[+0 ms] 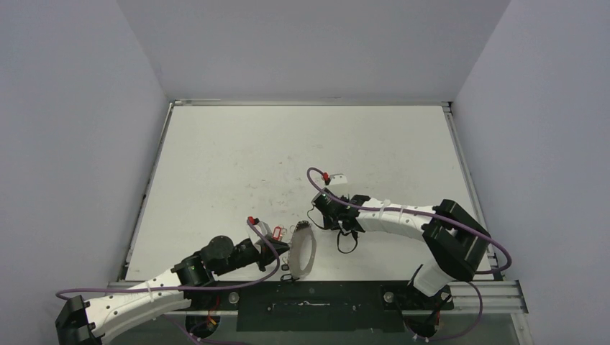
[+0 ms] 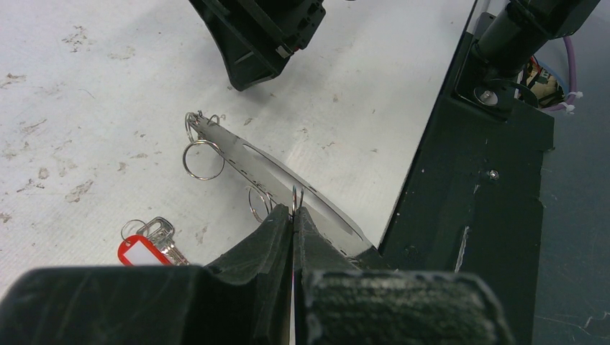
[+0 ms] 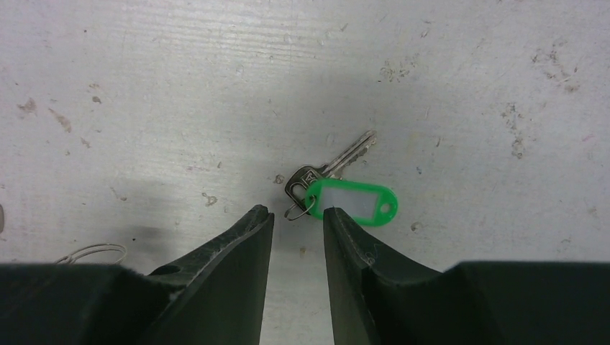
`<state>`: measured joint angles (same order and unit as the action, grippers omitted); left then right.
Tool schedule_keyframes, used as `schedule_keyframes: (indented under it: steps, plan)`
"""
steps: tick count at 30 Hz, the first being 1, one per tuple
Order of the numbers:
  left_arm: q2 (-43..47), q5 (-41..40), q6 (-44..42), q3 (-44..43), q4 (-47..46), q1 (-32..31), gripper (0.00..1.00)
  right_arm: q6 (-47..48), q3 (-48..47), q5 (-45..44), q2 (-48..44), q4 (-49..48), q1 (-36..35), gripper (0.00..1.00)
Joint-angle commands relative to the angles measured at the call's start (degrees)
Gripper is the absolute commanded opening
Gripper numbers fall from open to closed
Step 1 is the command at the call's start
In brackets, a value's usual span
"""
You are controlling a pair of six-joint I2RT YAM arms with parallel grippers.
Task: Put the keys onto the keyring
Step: Pick up the key from the center of the board, then insert the key onto the keyring.
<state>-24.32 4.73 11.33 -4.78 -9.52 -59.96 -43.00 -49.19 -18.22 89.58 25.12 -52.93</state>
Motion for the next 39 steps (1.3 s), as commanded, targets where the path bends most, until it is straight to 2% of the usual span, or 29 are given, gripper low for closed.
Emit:
schedule_keyframes:
  steps: [1, 2, 8, 9, 13, 19, 30, 39]
  plan:
    - [0.4, 0.5, -0.7, -2.6, -2.2, -0.3, 0.0, -0.7, -1.3, -1.8, 1.9, -1.6, 0.3, 0.32]
    - [0.3, 0.6, -0.6, -2.6, -2.2, -0.3, 0.0, -0.7, -1.3, -1.7, 2.3, -1.9, 0.4, 0.3]
    - [-0.5, 0.9, -0.6, -2.7, -2.2, -0.3, 0.0, 0.2, -1.5, -1.8, 1.0, -1.9, 0.3, 0.02]
    - [-0.6, 0.9, -0.5, -2.7, -2.3, -0.3, 0.0, 0.6, -1.5, -1.9, 0.4, -1.5, 0.2, 0.0]
    - [-0.9, 0.6, -0.5, -3.0, -2.2, -0.3, 0.0, 3.6, -1.2, -2.0, -3.5, -0.2, -0.3, 0.0]
    - [-0.9, 0.3, -0.8, -4.1, -1.3, -0.3, 0.0, 13.4, 0.9, 1.0, -12.1, -0.3, -2.5, 0.0]
    - [-1.4, 1.1, -1.1, -5.5, -1.0, -0.3, 0.0, 25.8, 8.0, 22.6, -25.0, -7.6, -4.2, 0.0]
    - [-3.1, 2.8, -1.4, -5.7, -3.1, -0.3, 0.0, 27.3, 7.1, 38.3, -21.1, -14.7, -6.2, 0.0]
